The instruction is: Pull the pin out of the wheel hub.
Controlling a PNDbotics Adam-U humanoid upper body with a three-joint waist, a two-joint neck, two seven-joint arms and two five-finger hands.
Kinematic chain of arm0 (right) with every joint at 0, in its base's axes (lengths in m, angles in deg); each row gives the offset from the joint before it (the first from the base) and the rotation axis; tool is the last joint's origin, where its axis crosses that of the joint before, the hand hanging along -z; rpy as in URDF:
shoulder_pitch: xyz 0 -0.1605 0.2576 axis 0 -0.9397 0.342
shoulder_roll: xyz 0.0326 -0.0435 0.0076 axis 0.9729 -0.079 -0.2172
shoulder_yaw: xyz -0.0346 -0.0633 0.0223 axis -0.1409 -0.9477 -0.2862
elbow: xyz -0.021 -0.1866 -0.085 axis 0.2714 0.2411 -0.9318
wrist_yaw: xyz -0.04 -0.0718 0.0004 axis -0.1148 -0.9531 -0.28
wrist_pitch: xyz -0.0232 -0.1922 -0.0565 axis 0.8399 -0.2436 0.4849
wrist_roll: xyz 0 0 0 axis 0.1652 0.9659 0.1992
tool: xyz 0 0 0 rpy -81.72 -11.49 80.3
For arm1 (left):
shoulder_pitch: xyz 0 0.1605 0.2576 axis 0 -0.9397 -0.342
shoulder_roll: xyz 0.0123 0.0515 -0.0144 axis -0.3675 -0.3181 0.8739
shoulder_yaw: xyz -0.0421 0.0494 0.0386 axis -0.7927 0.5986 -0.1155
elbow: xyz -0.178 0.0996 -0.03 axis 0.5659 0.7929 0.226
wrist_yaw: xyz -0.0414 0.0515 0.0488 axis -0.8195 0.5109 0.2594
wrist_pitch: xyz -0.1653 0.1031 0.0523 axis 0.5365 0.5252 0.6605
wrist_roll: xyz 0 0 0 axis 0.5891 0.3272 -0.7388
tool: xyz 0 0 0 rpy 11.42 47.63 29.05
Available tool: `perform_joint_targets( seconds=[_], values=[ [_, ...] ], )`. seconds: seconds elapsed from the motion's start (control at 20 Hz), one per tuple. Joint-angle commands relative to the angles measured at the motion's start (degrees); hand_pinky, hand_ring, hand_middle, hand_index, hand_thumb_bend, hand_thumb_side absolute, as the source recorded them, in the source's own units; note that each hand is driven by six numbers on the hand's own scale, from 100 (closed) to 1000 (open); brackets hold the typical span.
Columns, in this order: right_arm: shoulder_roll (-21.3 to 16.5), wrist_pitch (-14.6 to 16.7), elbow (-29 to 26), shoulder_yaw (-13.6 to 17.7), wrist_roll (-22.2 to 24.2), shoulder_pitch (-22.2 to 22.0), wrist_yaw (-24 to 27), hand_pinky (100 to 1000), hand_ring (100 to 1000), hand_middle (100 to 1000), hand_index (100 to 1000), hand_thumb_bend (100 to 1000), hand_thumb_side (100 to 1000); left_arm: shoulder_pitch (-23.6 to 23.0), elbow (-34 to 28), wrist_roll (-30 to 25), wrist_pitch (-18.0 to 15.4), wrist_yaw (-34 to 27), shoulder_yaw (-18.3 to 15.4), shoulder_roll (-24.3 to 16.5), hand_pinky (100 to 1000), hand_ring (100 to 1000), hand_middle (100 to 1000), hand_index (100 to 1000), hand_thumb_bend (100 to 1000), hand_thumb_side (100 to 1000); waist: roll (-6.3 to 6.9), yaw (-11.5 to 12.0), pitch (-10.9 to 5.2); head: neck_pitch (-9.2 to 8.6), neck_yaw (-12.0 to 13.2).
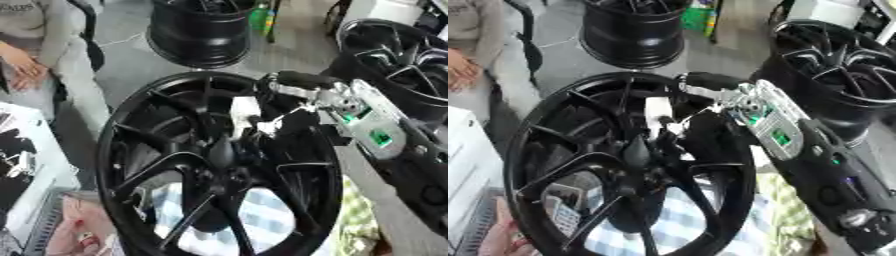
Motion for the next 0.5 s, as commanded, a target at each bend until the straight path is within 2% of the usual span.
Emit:
perform_joint_targets(
  seconds=[0.05, 0.15, 0.3, 0.5],
  values=[
    [0.24, 0.57, 0.16, -0.77, 0.12, 0.81, 0.35, 721, 702, 585, 750, 100, 395, 0.64, -0.57, -0.21, 0.02, -0.09, 0.14, -0.44, 709, 701, 627, 779, 181, 347, 0.53, 0.12, -0.63, -0.34, -0.31],
    [0.37, 0.67, 0.34, -0.83, -0.09, 0.83, 0.44, 711, 685, 554, 720, 100, 355, 0.62, -0.52, -0.21, 0.03, -0.08, 0.14, -0.41, 709, 701, 627, 779, 179, 347, 0.48, 0.17, -0.67, -0.29, -0.31],
    [0.57, 0.6, 0.53, -0.47, -1.93, 0.8, 1.4, 666, 606, 454, 621, 100, 224, 0.61, -0.37, -0.23, 0.06, -0.08, 0.17, -0.35, 710, 701, 627, 780, 176, 348, 0.43, 0.21, -0.75, -0.32, -0.29],
    [1.01, 0.46, 1.24, 0.71, -6.18, 1.07, 3.33, 634, 572, 416, 592, 100, 184, 0.59, -0.23, -0.34, 0.06, -0.13, 0.29, -0.29, 710, 701, 627, 779, 175, 349, 0.44, 0.26, -0.84, -0.34, -0.33]
  ],
)
